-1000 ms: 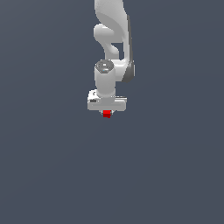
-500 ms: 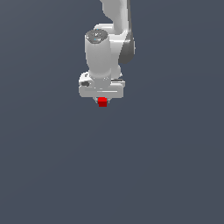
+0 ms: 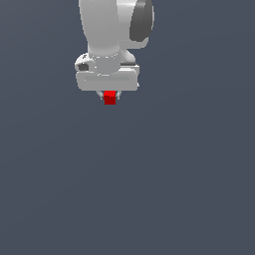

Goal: Pick up the red cube and move it to a goal position.

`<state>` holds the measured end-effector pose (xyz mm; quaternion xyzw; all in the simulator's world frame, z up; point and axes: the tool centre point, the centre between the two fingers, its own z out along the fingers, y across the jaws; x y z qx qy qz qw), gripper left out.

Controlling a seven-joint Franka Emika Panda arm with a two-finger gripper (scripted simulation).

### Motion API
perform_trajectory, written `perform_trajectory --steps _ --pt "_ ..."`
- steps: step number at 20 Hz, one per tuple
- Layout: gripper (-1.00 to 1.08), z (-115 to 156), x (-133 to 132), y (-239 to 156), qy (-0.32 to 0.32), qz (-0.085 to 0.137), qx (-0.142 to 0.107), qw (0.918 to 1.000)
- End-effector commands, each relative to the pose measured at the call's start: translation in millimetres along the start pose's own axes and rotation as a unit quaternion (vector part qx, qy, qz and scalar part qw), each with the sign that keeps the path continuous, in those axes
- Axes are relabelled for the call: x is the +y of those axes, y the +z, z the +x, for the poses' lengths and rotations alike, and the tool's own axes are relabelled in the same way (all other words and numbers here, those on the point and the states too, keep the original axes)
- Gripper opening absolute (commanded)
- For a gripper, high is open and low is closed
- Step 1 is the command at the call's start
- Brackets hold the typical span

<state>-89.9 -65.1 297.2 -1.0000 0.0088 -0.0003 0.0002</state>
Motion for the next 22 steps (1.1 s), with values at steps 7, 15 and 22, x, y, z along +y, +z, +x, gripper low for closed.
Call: perform_trajectory --steps 7,15,22 --pt "-1.00 5.3 15.9 -85.3 0.000 0.000 0.000 1.0000" --pt "-1.00 11.2 27.0 -142.9 0.000 0.000 0.000 1.0000" --pt "-1.00 15.1 31.7 -168.7 0.000 0.000 0.000 1.0000"
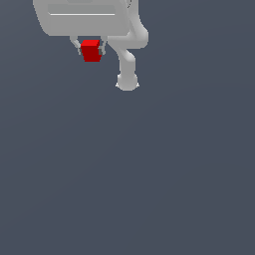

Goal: Pick up the red cube and move it to a goal position.

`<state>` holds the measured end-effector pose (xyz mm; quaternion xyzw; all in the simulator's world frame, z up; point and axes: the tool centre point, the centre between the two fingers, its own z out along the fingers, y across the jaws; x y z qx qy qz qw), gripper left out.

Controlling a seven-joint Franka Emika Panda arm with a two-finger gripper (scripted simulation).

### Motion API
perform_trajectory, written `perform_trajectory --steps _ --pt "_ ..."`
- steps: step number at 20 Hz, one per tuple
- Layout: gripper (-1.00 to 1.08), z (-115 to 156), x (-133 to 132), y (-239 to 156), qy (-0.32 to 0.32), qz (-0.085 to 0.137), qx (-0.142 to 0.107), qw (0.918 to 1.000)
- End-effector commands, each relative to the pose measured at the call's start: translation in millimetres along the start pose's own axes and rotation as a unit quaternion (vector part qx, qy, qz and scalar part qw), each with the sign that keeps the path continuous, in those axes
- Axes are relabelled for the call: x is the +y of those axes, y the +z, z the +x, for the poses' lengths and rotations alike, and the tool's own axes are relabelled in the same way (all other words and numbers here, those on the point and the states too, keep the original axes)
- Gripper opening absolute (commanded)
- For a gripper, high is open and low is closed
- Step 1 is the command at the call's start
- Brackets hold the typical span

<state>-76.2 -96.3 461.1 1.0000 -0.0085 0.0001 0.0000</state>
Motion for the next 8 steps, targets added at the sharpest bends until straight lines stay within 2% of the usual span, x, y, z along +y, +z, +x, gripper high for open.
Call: perform_trajectory --steps 1,8 --pt "-1.00 1.0 1.3 -6.8 0.000 0.000 0.000 1.0000" --pt "-1.00 2.3 2.0 -10.1 0.000 0.000 0.000 1.0000"
